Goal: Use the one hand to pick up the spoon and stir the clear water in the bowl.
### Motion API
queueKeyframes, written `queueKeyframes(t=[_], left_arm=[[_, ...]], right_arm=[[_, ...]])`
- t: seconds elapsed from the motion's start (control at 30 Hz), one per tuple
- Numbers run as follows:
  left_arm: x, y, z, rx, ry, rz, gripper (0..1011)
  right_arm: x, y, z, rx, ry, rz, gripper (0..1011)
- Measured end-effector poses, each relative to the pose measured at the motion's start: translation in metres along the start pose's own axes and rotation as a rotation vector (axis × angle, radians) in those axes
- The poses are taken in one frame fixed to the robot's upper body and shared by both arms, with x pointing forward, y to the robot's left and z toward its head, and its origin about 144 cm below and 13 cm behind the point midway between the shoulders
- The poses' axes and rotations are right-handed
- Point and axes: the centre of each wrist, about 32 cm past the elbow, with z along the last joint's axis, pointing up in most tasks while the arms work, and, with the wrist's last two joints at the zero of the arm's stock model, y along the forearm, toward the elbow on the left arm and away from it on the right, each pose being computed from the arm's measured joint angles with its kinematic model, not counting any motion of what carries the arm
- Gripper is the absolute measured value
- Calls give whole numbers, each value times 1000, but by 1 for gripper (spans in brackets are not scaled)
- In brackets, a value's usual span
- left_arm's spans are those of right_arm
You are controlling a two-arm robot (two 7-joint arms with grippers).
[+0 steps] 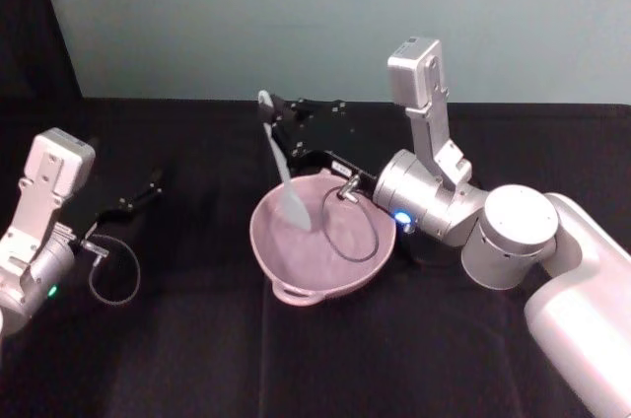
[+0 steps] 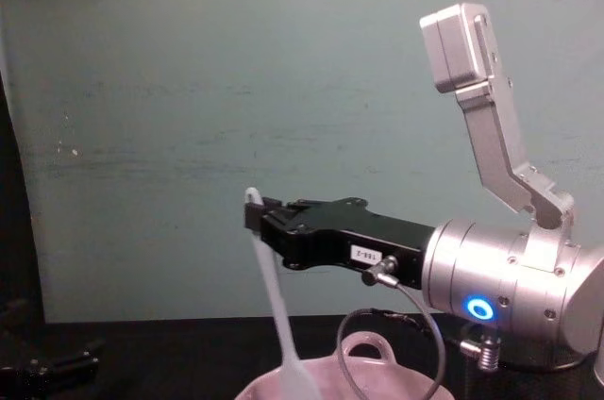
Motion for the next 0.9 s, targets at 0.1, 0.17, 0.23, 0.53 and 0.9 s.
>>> queueKeyframes(t=[0.1,0.17,0.23,0.53,0.9], left_arm=[[0,0,0,0,0,0,1011],[0,0,0,0,0,0,1011],[0,0,0,0,0,0,1011],[0,0,0,0,0,0,1011],[0,0,0,0,0,0,1011]], right_arm=[[7,-1,-1,-5,-2,-26,108],[10,-2,-1,-7,-3,-38,108],[14,-5,0,-12,-4,-56,108],[22,-30,5,-33,-10,-116,108],[1,-50,15,-66,-44,-85,108]])
